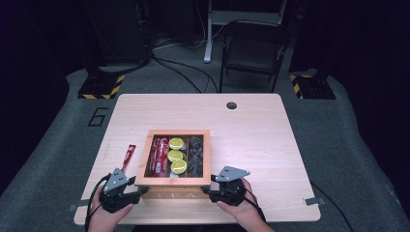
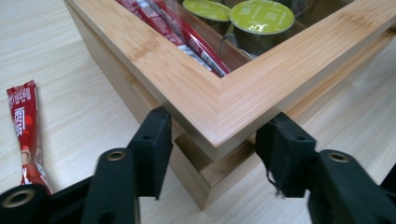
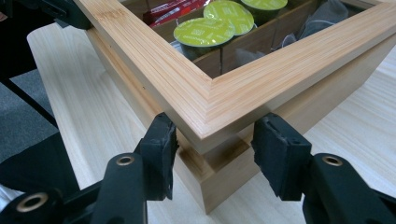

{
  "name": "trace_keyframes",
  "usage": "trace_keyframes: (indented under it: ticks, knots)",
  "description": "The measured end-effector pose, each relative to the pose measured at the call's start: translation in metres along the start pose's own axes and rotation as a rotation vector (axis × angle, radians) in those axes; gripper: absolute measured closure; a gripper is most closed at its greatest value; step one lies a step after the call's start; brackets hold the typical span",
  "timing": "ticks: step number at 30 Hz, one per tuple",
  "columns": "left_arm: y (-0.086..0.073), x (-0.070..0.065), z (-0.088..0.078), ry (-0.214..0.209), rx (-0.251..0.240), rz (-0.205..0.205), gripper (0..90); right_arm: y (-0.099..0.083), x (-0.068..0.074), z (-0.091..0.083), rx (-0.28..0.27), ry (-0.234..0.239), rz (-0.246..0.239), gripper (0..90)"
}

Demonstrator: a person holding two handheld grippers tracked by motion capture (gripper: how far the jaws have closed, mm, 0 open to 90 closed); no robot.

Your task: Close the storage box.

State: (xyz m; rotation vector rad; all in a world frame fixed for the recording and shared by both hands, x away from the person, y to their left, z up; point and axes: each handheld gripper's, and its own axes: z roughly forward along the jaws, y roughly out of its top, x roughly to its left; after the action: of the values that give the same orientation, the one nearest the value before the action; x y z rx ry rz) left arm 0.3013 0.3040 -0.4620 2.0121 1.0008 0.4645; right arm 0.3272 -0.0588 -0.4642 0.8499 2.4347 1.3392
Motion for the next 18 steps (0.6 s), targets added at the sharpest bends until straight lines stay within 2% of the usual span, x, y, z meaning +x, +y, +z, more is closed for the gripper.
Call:
trace_keyframes:
  ticks: [2,5,6,8,9,11,12,13,15,17,18]
  knots:
    - [-0.001,0.000,0.001,-0.001,-0.008,-0.013,42.9,-0.001,0.001,-0.001,0.004,-0.002,0.009,49.2]
    - [0.000,0.000,0.003,-0.028,0.006,0.000,41.1,-0.001,0.001,-0.002,0.009,-0.001,0.005,47.6]
    - [0.000,0.000,0.004,-0.038,0.022,0.002,39.2,-0.002,0.001,-0.001,0.010,0.000,0.009,46.5]
    - [-0.001,0.000,0.006,-0.041,0.050,0.007,33.1,-0.003,0.001,0.000,0.047,0.008,0.014,44.6]
    - [-0.002,0.000,0.007,-0.031,0.056,0.022,33.0,-0.003,0.000,0.002,0.059,0.005,-0.002,44.6]
    - [-0.002,0.000,0.008,-0.037,0.068,0.020,31.4,-0.004,0.001,0.003,0.084,0.000,-0.011,43.7]
    - [-0.003,0.000,0.010,-0.031,0.066,0.027,29.8,-0.004,0.001,0.004,0.081,-0.005,-0.021,40.8]
    - [-0.003,0.000,0.010,-0.038,0.087,0.033,28.4,-0.003,0.000,0.004,0.088,0.007,-0.020,37.6]
    - [-0.003,0.001,0.009,-0.049,0.077,0.016,26.2,-0.003,-0.004,0.003,0.088,0.016,-0.003,30.5]
    - [-0.003,0.001,0.006,-0.055,0.069,0.002,25.9,-0.002,-0.008,-0.001,0.081,0.008,0.005,30.0]
    - [-0.005,0.000,0.004,-0.049,0.067,0.008,25.9,-0.002,-0.009,-0.003,0.072,0.003,0.016,29.9]
